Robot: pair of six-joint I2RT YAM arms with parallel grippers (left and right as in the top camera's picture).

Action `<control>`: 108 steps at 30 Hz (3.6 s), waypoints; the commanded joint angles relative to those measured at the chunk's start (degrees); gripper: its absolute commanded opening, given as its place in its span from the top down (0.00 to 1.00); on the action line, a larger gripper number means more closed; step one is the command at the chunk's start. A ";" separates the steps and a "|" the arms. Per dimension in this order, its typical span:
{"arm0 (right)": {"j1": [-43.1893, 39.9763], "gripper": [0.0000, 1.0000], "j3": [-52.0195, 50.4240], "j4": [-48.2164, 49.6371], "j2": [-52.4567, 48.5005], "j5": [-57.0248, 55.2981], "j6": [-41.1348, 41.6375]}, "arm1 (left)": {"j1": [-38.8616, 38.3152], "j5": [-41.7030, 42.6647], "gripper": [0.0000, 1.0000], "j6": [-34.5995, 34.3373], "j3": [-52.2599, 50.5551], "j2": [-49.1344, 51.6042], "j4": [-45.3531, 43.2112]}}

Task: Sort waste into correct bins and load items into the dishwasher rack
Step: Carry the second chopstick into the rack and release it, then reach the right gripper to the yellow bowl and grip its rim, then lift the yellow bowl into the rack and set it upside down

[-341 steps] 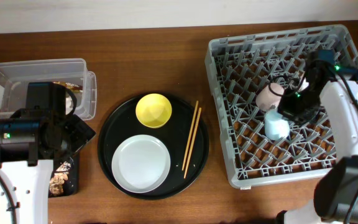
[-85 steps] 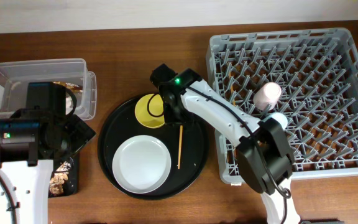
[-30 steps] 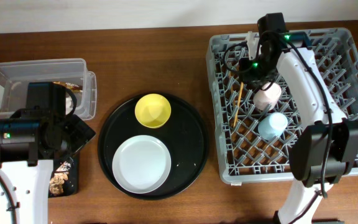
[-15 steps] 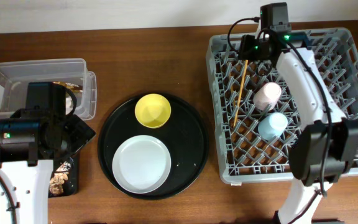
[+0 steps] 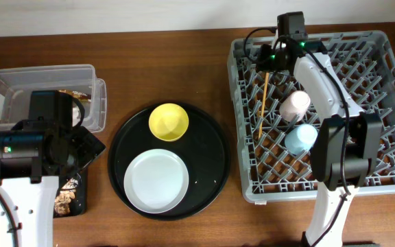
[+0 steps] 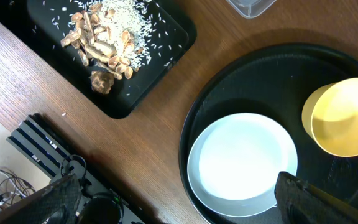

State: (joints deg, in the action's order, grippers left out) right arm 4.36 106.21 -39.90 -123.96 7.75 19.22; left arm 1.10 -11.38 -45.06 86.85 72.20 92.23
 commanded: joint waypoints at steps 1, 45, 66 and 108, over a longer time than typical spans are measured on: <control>-0.26 0.70 0.00 0.33 -0.04 6.40 -0.57 | 0.20 -0.20 0.01 0.09 0.37 -0.50 0.04; 44.02 0.35 0.09 3.32 -5.77 -13.44 -7.61 | 0.20 -0.20 0.01 0.09 0.37 -0.50 0.04; 44.46 0.96 6.95 -6.12 -6.88 -12.48 -4.55 | 0.20 -0.20 0.01 0.09 0.37 -0.50 0.04; -20.50 0.91 16.59 -13.42 -10.23 43.54 9.94 | 0.20 -0.20 0.01 0.09 0.37 -0.50 0.04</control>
State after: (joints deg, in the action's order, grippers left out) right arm -14.76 124.27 -49.08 -135.81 66.43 29.98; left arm 1.10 -11.35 -45.04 86.87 72.20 92.20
